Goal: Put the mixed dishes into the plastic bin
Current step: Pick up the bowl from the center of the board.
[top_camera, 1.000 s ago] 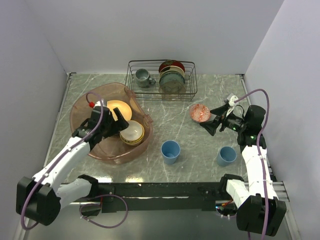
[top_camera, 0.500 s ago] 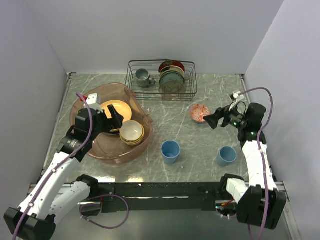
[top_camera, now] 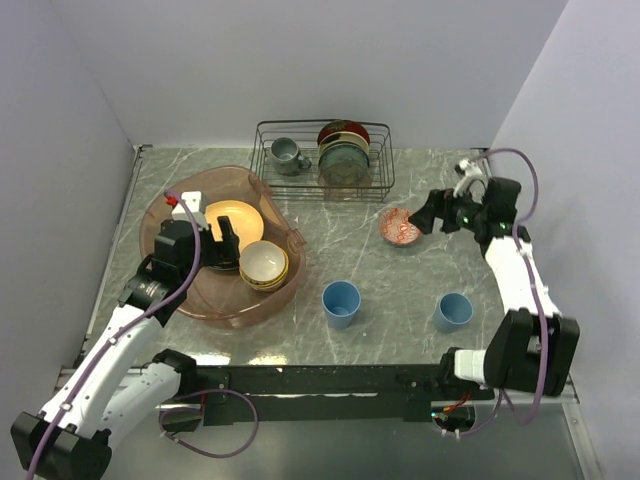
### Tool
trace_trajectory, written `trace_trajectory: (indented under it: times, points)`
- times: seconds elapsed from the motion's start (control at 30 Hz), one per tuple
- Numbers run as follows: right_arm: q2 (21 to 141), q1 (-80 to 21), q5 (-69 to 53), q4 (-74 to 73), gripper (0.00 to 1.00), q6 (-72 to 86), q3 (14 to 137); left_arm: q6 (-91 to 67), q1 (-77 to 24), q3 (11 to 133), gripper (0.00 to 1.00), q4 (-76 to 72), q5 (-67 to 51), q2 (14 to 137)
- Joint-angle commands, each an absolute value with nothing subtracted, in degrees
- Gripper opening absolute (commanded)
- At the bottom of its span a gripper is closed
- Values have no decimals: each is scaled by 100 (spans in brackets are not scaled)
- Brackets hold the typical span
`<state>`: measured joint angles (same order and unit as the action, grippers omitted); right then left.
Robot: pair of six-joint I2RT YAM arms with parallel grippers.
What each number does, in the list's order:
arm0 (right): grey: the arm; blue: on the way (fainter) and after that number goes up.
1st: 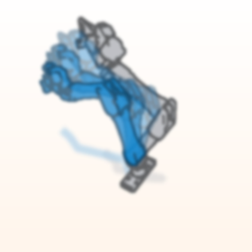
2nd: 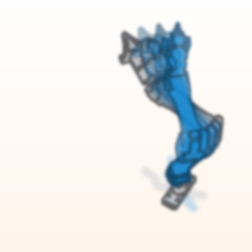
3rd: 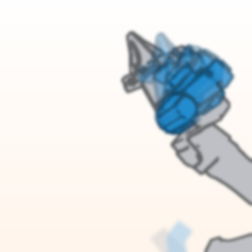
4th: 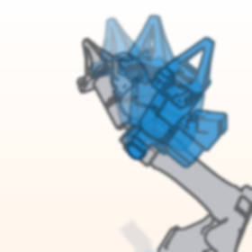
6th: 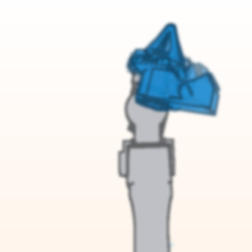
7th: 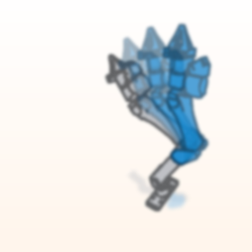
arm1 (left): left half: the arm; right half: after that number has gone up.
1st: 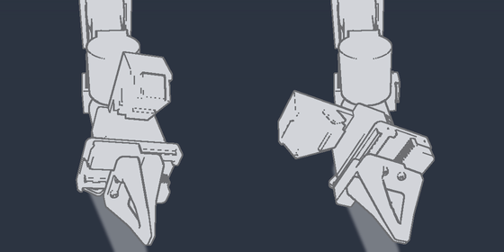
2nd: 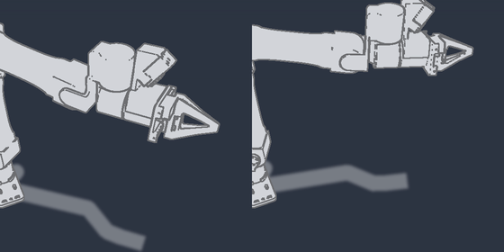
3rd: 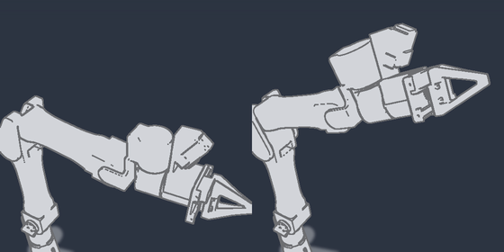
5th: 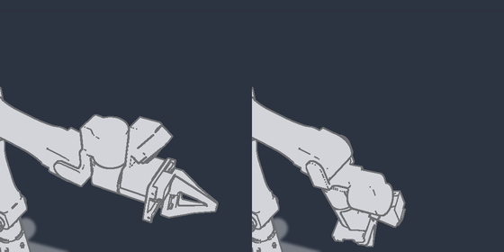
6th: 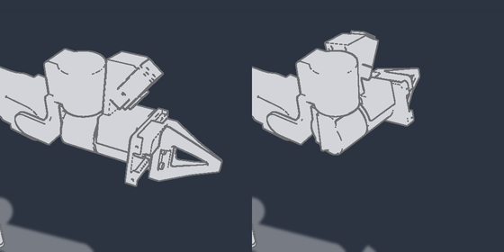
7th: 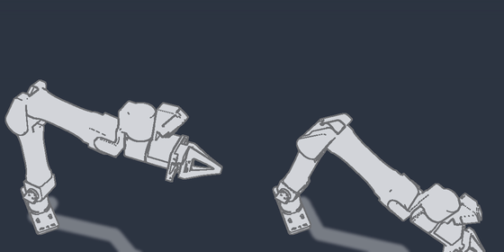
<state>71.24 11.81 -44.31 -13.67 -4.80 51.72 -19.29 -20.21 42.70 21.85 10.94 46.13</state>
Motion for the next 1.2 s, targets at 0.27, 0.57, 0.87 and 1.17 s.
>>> trace_trajectory:
  times: [0.27, 0.57, 0.87, 1.17]
  points:
    - [8674, -613, -2717, -3435, 100, -1775, 7329, -1775, -1995, 4157, 99, 1872, 1635, 3955]
    - [9316, -1169, -2286, -3894, 100, -1925, 8174, -1775, -1995, 4105, 99, 1854, 1766, 3788]
    - [9606, -1406, -1609, -3762, 100, -1635, 8349, -1784, -1995, 4096, 99, 1854, 1837, 3771]
    - [10037, -1635, -845, -3700, 98, -1520, 8210, -1784, -1995, 4087, 99, 1837, 1863, 3779]
